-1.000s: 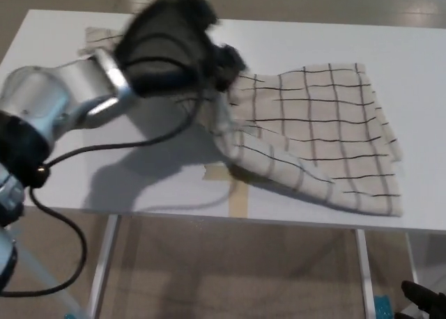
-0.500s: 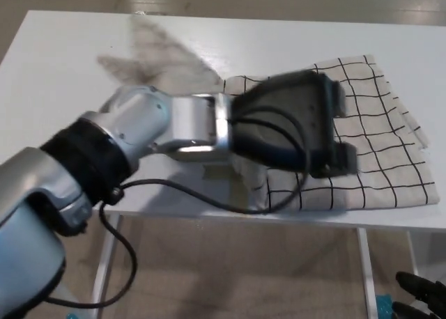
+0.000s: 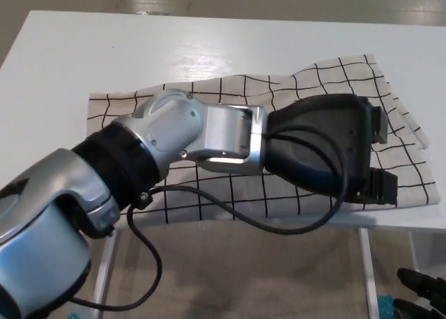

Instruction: Use the left hand to fold a white towel with checkered patterns in half.

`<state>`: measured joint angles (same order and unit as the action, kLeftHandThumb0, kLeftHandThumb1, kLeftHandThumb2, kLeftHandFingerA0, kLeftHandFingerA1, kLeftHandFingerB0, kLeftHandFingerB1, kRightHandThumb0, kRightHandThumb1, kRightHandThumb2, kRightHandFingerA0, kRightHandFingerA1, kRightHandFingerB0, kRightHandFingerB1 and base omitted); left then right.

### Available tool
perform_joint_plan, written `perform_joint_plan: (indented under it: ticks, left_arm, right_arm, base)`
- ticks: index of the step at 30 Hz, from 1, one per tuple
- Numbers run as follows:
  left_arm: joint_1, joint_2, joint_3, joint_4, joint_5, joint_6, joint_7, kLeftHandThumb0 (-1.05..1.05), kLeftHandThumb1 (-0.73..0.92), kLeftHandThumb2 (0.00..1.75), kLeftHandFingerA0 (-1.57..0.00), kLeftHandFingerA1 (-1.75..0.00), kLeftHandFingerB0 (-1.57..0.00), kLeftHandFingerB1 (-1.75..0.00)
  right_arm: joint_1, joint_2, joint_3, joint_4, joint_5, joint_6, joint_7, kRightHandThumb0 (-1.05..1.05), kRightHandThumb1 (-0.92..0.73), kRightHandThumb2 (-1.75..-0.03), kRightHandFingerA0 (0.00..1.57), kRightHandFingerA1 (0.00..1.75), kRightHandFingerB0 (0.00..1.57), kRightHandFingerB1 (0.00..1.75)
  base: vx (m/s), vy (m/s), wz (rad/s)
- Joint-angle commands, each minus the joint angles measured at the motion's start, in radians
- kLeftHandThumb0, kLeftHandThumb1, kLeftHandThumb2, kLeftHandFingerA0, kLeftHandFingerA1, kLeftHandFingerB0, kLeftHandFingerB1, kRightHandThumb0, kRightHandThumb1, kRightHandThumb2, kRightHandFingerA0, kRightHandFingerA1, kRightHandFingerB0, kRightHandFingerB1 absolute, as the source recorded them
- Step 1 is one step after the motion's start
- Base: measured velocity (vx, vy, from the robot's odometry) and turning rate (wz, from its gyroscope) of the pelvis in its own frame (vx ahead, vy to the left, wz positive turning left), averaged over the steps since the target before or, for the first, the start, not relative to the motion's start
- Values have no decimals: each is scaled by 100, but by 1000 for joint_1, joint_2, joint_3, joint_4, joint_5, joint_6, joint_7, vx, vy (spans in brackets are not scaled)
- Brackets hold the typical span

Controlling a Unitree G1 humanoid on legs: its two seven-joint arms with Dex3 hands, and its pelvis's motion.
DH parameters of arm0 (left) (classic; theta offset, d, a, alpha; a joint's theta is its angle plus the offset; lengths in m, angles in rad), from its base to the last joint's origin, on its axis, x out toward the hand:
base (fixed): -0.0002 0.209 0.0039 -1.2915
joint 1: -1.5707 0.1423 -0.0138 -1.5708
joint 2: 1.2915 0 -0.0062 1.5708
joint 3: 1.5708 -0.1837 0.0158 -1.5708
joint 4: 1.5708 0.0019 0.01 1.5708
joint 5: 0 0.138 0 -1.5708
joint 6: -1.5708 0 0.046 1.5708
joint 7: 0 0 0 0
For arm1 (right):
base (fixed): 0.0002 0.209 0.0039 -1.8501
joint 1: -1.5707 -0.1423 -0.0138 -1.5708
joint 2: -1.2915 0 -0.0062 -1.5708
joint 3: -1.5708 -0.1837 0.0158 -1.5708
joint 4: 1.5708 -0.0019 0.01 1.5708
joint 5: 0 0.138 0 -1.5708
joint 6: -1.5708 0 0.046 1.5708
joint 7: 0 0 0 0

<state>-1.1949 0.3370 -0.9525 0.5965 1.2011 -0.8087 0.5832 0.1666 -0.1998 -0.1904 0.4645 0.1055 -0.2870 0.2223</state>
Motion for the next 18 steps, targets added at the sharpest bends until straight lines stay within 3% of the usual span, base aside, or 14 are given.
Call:
perform_joint_plan:
  ticks: [1,6,7,8,9,10,11,12,13,14,18]
  left_arm:
    - [-34,-37,-17,26,15,-62,-33,-32,59,59,-96,-175,-77,-166]
    - [34,-27,29,2,-62,-59,-80,-30,58,58,-96,-175,-78,-166]
    - [70,-15,55,-27,-93,-31,-118,-34,55,58,-93,-175,-86,-135]
    - [95,-7,76,-48,-114,-12,-147,-34,55,58,-93,-175,-86,-135]
    - [152,21,117,-119,-146,52,-229,-46,54,56,-71,-103,-67,-58]
    - [222,58,166,-225,-154,149,-332,-65,53,58,-32,-37,-32,-31]
    - [304,101,228,-357,-148,265,-457,-65,53,58,-32,-37,-32,-31]
    - [356,123,273,-437,-162,321,-519,-86,50,89,0,-5,0,-6]
    - [444,158,359,-572,-190,417,-615,-90,52,91,0,0,0,-1]
    - [488,170,400,-628,-204,450,-640,-93,59,62,0,0,0,0]
    - [567,175,480,-715,-222,485,-665,-93,61,59,0,0,0,0]
  right_arm:
    - [3,10,-1,6,12,10,0,-60,-59,-59,48,43,54,39]
    - [16,18,0,8,15,-3,8,-59,-59,-59,46,42,54,40]
    - [18,17,-1,8,14,-2,8,-59,-59,-59,47,41,54,40]
    - [20,17,-2,8,14,-2,8,-59,-59,-59,47,41,54,40]
    - [25,15,-4,1,19,6,13,-59,-59,-59,46,41,54,40]
    - [28,13,-6,-4,24,13,19,-60,-59,-59,47,41,54,40]
    - [30,11,-9,-9,30,20,25,-60,-59,-59,47,41,54,40]
    - [30,9,-8,-7,27,17,24,-60,-59,-59,48,42,54,40]
    - [22,2,-9,0,20,11,21,-60,-59,-59,49,42,53,40]
    - [19,-1,-10,1,20,15,23,-59,-59,-59,49,43,53,40]
    - [13,-3,-17,8,33,24,31,-59,-59,-59,49,43,53,41]
  base:
    - [0,0,0]
    - [0,0,0]
    - [0,0,0]
    - [0,0,0]
    - [0,0,0]
    - [0,0,0]
    - [0,0,0]
    - [0,0,0]
    - [0,0,0]
    - [0,0,0]
    - [0,0,0]
